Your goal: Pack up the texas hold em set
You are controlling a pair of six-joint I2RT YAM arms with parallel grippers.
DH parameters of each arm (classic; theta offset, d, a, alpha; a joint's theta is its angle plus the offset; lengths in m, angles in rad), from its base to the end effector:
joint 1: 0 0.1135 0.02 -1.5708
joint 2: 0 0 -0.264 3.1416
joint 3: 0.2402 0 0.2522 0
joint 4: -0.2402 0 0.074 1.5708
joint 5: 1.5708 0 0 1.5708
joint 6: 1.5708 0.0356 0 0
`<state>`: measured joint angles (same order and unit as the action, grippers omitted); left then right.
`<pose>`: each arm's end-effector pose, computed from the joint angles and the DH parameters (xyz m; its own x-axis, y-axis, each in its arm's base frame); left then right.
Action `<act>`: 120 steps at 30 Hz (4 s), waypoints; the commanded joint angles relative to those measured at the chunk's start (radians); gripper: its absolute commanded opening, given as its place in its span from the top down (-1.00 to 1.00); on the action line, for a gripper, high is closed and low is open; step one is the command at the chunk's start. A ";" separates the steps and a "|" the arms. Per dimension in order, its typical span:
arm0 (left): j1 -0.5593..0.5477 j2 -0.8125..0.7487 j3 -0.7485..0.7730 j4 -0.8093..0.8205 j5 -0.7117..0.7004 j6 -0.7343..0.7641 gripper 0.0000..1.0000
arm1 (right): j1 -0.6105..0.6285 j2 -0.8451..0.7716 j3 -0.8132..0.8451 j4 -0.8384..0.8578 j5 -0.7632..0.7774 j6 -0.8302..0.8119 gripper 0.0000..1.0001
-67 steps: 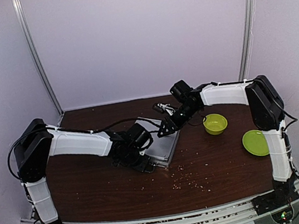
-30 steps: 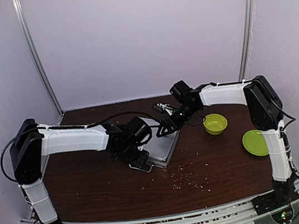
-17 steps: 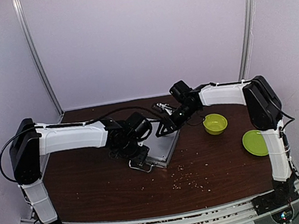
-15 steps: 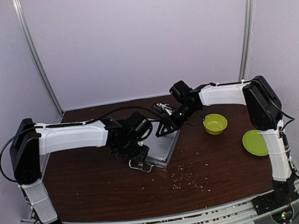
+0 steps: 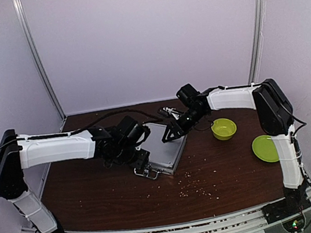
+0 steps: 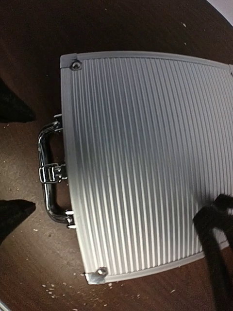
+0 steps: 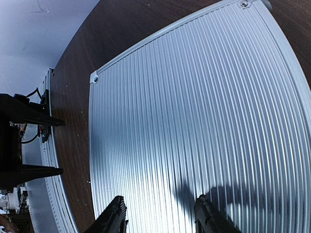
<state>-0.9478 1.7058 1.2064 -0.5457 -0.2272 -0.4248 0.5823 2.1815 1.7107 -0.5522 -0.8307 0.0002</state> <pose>0.2130 -0.2827 0.2164 -0.7588 0.3679 -0.5375 0.4529 0.8911 -0.0293 0.3764 0.2793 0.1885 -0.7131 -0.4694 -0.5207 -0.6919 0.3518 0.6305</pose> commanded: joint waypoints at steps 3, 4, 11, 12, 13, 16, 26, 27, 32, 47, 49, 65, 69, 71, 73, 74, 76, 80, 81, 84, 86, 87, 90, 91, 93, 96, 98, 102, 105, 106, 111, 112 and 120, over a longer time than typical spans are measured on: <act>0.057 -0.054 -0.136 0.216 0.321 -0.057 -0.24 | -0.004 0.051 -0.005 -0.051 0.034 0.006 0.03; 0.067 -0.049 -0.147 0.237 0.347 -0.069 -0.24 | -0.004 0.051 -0.005 -0.052 0.034 0.006 0.03; 0.141 0.001 -0.182 0.326 0.449 -0.103 -0.25 | -0.005 0.049 -0.005 -0.057 0.035 0.004 0.03; 0.144 0.013 -0.178 0.327 0.457 -0.100 -0.25 | -0.004 0.048 -0.005 -0.057 0.035 0.003 0.03; 0.147 0.025 -0.175 0.327 0.464 -0.096 -0.24 | -0.004 0.049 -0.005 -0.058 0.035 0.003 0.03; 0.150 0.056 -0.168 0.326 0.475 -0.090 -0.23 | -0.003 0.051 -0.005 -0.058 0.035 0.003 0.03; 0.151 0.111 -0.151 0.292 0.454 -0.074 -0.16 | -0.004 0.061 0.002 -0.064 0.032 0.002 0.03; 0.151 0.117 -0.149 0.288 0.458 -0.070 -0.15 | -0.004 0.062 0.003 -0.066 0.032 0.002 0.03; 0.152 0.132 -0.134 0.262 0.480 -0.057 -0.12 | -0.004 0.064 0.006 -0.069 0.032 0.001 0.02; 0.152 0.050 -0.050 0.120 0.560 -0.009 0.16 | -0.004 0.070 0.012 -0.072 0.030 0.001 0.02; 0.152 0.041 -0.037 0.113 0.559 -0.011 0.16 | -0.004 0.071 0.012 -0.072 0.030 0.000 0.03; 0.146 -0.051 -0.071 0.110 0.442 -0.001 0.17 | -0.004 0.077 0.014 -0.075 0.031 0.000 0.02; 0.143 -0.054 -0.117 0.129 0.407 0.005 0.66 | -0.004 0.080 0.013 -0.076 0.034 0.000 0.03; 0.139 -0.034 -0.126 0.133 0.386 0.009 1.00 | -0.004 0.081 0.013 -0.077 0.038 0.000 0.03; 0.135 -0.012 -0.127 0.139 0.377 0.009 1.00 | -0.004 0.083 0.015 -0.078 0.039 0.000 0.02; 0.132 -0.002 -0.127 0.145 0.375 0.009 1.00 | -0.004 0.083 0.015 -0.079 0.039 0.000 0.03; 0.130 0.012 -0.129 0.160 0.366 0.006 1.00 | -0.004 0.083 0.015 -0.081 0.040 0.000 0.03; 0.130 0.041 -0.127 0.176 0.357 0.003 1.00 | -0.004 0.083 0.015 -0.085 0.042 -0.003 0.03; 0.130 0.047 -0.128 0.181 0.359 0.003 1.00 | -0.004 0.083 0.015 -0.084 0.042 -0.003 0.03; 0.130 0.067 -0.129 0.191 0.360 0.001 1.00 | -0.004 0.084 0.015 -0.084 0.043 -0.002 0.03; 0.129 0.072 -0.129 0.196 0.361 0.000 1.00 | -0.003 0.086 0.015 -0.084 0.042 -0.002 0.03; 0.130 0.073 -0.128 0.198 0.361 0.000 1.00 | -0.004 0.088 0.015 -0.084 0.042 -0.003 0.03; 0.130 0.082 -0.125 0.205 0.358 -0.002 1.00 | -0.003 0.090 0.016 -0.084 0.041 -0.004 0.03; 0.129 0.086 -0.122 0.205 0.358 -0.001 1.00 | -0.004 0.091 0.016 -0.085 0.041 -0.003 0.03; 0.130 0.095 -0.118 0.207 0.359 0.000 1.00 | -0.004 0.092 0.017 -0.086 0.041 -0.003 0.03; 0.129 0.106 -0.116 0.210 0.363 0.000 1.00 | -0.004 0.092 0.017 -0.087 0.041 -0.003 0.03; 0.130 0.109 -0.115 0.211 0.362 0.000 1.00 | -0.004 0.093 0.016 -0.087 0.041 -0.004 0.03; 0.130 0.115 -0.117 0.211 0.353 0.001 1.00 | -0.004 0.097 0.018 -0.089 0.039 -0.003 0.03; 0.130 0.121 -0.117 0.214 0.349 0.002 1.00 | -0.004 0.097 0.018 -0.090 0.039 -0.005 0.03; 0.130 0.124 -0.116 0.214 0.350 0.001 1.00 | -0.004 0.098 0.018 -0.091 0.039 -0.005 0.03; 0.129 0.132 -0.120 0.223 0.348 0.001 1.00 | -0.004 0.099 0.020 -0.092 0.039 -0.005 0.03; 0.130 0.134 -0.119 0.223 0.348 0.001 1.00 | -0.003 0.098 0.020 -0.093 0.039 -0.006 0.03; 0.130 0.147 -0.113 0.226 0.341 0.006 1.00 | -0.004 0.100 0.020 -0.095 0.039 -0.006 0.03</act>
<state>-0.8135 1.8267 1.0843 -0.3588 0.1310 -0.4278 0.5816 2.2108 1.7454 -0.5686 -0.8604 -0.0010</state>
